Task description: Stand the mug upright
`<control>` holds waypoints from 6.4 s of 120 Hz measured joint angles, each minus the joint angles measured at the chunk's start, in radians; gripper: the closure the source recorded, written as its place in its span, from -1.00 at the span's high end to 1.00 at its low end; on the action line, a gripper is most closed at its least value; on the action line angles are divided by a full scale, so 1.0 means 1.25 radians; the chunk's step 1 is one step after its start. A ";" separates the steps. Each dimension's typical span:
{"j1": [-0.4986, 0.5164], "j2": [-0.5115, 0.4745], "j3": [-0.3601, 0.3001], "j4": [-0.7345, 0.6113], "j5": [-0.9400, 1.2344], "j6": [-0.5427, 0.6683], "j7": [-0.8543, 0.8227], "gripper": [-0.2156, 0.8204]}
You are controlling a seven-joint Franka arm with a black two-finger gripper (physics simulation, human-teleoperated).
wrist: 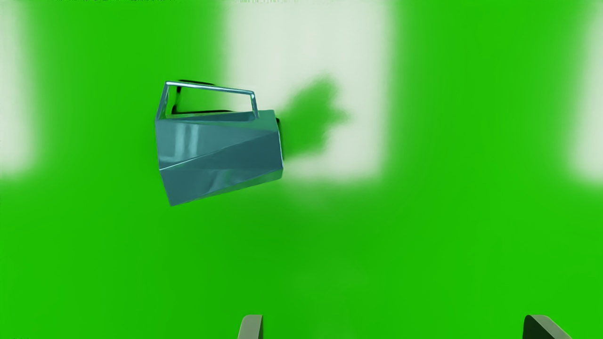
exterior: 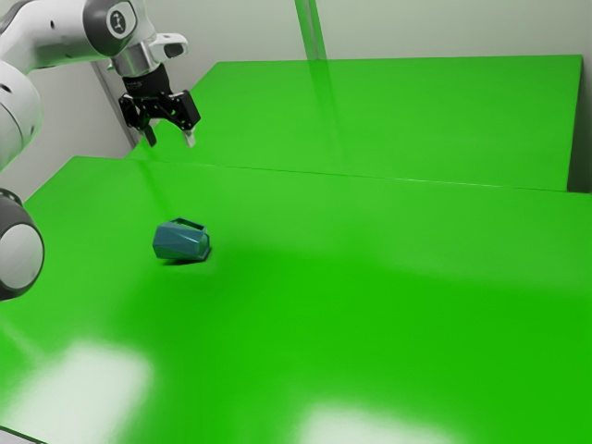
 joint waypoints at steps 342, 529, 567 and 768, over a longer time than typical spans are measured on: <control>0.234 0.310 0.157 -0.197 -0.742 0.009 0.551 0.58; 0.053 0.081 0.152 -0.281 -0.606 0.101 0.562 -0.93; -0.032 -0.081 -0.018 -0.401 -0.158 0.315 0.517 -0.93; -0.045 -0.145 -0.149 -0.723 0.222 0.619 0.202 -0.93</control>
